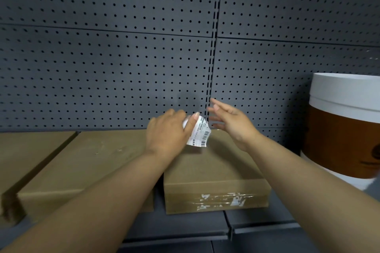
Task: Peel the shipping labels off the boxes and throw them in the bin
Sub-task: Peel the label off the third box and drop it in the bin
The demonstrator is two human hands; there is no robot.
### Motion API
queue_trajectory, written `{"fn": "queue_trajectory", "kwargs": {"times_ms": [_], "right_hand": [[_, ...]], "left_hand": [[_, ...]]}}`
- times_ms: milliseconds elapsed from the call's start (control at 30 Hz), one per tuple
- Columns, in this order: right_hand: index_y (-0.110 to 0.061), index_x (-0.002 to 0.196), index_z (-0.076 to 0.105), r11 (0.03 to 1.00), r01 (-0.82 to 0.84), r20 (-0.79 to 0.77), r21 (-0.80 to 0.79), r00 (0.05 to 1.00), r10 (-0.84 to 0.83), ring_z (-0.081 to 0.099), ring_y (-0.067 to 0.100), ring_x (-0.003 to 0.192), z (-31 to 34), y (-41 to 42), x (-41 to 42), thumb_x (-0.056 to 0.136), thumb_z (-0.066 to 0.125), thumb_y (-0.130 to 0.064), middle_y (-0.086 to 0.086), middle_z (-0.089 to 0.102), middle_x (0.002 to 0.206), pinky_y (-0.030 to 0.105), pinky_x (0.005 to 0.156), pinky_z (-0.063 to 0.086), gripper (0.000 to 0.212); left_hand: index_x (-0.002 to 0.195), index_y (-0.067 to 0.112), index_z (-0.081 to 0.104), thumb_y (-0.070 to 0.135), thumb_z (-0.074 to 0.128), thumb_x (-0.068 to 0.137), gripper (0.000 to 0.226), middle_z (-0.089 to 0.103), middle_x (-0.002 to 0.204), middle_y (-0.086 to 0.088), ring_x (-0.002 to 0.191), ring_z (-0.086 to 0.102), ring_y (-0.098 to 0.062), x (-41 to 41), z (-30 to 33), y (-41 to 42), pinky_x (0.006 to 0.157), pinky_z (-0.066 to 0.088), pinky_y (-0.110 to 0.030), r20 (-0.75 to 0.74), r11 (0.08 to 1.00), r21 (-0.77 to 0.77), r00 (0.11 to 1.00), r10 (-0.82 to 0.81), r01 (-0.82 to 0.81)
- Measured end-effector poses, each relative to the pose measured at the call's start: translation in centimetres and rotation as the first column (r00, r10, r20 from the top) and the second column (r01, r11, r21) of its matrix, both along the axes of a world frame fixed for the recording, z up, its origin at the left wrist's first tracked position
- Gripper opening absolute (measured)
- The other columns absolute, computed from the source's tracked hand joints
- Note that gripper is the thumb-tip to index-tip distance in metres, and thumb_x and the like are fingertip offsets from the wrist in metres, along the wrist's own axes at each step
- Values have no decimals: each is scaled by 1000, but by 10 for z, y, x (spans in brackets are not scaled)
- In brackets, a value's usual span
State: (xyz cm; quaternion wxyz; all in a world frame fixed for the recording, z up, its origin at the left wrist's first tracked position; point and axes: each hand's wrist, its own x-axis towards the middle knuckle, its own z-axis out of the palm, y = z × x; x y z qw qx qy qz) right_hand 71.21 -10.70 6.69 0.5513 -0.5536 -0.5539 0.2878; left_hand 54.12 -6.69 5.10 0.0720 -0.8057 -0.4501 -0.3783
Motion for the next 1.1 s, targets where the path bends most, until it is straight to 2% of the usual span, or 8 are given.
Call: {"fn": "queue_trajectory", "kwargs": {"times_ms": [100,200,300,433,567,767,1000,1100], "right_hand": [[-19,123,58,964,245,188,-100,956,-223,60,19,102,-5,1,15,97,41,-32,6,59,129,33,92,47,33],[-14,114,62,908,324,618,-267,780,-96,57,22,111,-24,5,20,96,46,-23,7,63,123,32,95,42,26],[-14,112,64,888,367,803,-278,596,5,58,23,109,-40,15,10,94,50,-24,7,64,120,33,97,45,25],[-15,106,66,952,262,843,-159,538,-7,59,24,105,-50,24,-15,91,53,-22,6,64,115,33,93,47,21],[-17,90,65,990,-1,869,-142,480,125,58,18,93,-53,17,-20,86,55,-18,0,60,97,27,84,43,11],[-6,88,61,901,407,920,-151,391,-22,53,23,78,-48,29,16,91,43,-13,11,58,92,30,70,45,20],[-7,88,62,994,32,877,-107,474,79,56,26,91,-56,28,-29,88,48,-19,12,59,98,31,83,45,18],[-12,83,59,979,110,875,-172,473,101,54,19,85,-49,25,-1,89,50,-20,5,58,92,26,78,43,14]], "left_hand": [[72,20,53,66,17,83,60,46,70,3,65,47,-18,-15,-1,4,68,29,-32,-69,996,54,995,76,-73],[80,21,62,74,16,76,71,43,72,4,69,44,-15,-25,-3,9,74,32,-35,-200,984,113,967,158,-137],[80,23,63,81,18,69,74,42,71,5,74,52,-17,-28,0,12,79,34,-35,-310,978,144,932,190,-152],[88,22,62,65,46,75,48,52,80,3,82,55,-19,-30,-1,18,82,36,-34,-346,986,101,924,162,-134],[93,18,56,34,47,82,22,48,80,1,74,52,-21,-33,-2,21,73,38,-32,-365,995,81,927,86,-60],[91,15,51,22,40,86,14,56,86,-2,79,54,-22,-33,-4,23,72,36,-30,-445,992,117,892,85,-36],[100,14,49,19,39,90,15,59,96,-2,85,55,-20,-28,-9,25,79,40,-29,-479,996,84,878,20,23],[101,14,49,20,38,90,16,59,96,-2,86,55,-20,-31,-8,26,76,37,-27,-466,995,95,884,26,21]]}}
